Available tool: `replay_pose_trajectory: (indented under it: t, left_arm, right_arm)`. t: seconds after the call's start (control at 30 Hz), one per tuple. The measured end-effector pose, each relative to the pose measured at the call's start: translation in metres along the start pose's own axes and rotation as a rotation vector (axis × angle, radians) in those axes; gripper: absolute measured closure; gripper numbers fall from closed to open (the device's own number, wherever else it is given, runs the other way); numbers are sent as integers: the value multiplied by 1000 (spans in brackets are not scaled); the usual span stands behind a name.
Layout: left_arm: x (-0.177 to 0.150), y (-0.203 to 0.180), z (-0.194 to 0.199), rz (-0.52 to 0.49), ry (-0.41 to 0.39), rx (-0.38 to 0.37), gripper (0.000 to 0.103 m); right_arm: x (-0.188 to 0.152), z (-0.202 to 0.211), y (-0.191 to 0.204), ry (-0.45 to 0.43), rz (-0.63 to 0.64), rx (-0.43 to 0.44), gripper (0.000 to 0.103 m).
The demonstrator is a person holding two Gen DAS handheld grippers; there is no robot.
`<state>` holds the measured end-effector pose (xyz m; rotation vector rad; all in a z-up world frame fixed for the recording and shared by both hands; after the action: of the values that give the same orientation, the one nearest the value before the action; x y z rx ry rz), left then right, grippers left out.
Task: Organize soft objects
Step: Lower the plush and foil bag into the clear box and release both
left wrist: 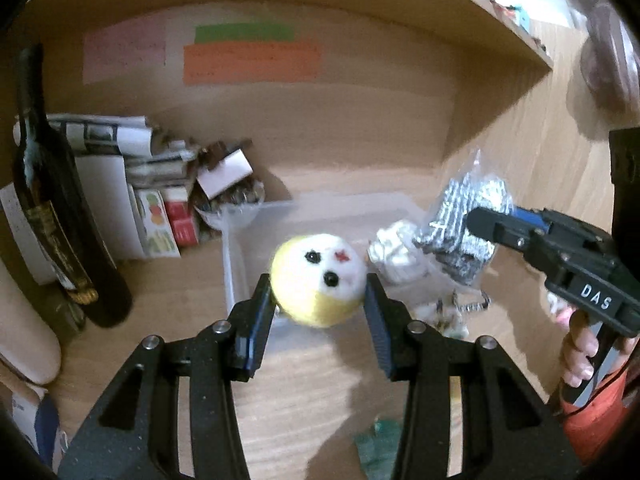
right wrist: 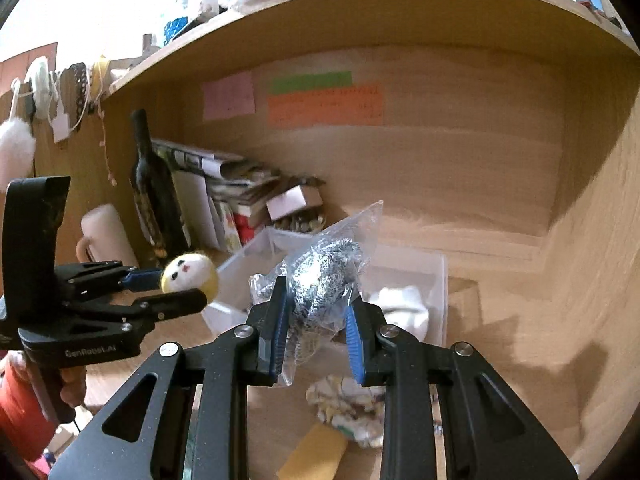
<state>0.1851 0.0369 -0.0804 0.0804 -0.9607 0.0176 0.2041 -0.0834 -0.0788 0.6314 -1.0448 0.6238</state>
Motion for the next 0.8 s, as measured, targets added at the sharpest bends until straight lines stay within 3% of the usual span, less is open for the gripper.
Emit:
replay_pose_trajectory:
  t: [0.2, 0.4, 0.67, 0.8]
  left_arm:
    - [16, 10, -14, 4, -18, 47, 59]
    - [9, 17, -45, 8, 44, 64, 59]
    - [-10, 22, -85, 20, 143, 65, 59]
    - [-12, 19, -92, 7, 137, 79, 59]
  right_arm:
    - [14, -18, -8, 5, 22, -38, 80]
    - [8, -49, -26, 65, 11, -77, 80]
    - [-13, -84, -43, 164, -28, -65, 80]
    - [-23, -97, -47, 205, -36, -69, 80]
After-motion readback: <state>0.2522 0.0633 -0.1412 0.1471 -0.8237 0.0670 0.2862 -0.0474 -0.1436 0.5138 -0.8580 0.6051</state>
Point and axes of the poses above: each gripper's, at about its wrist camera, not at the fingertips, and z roughly against the way its jaws point, y to its left, x to its top, the point moved 7 cm from there along -z, roughly the way its jaws point, and after that the axes turned 14 degrees about x, right-handed, at the moved point
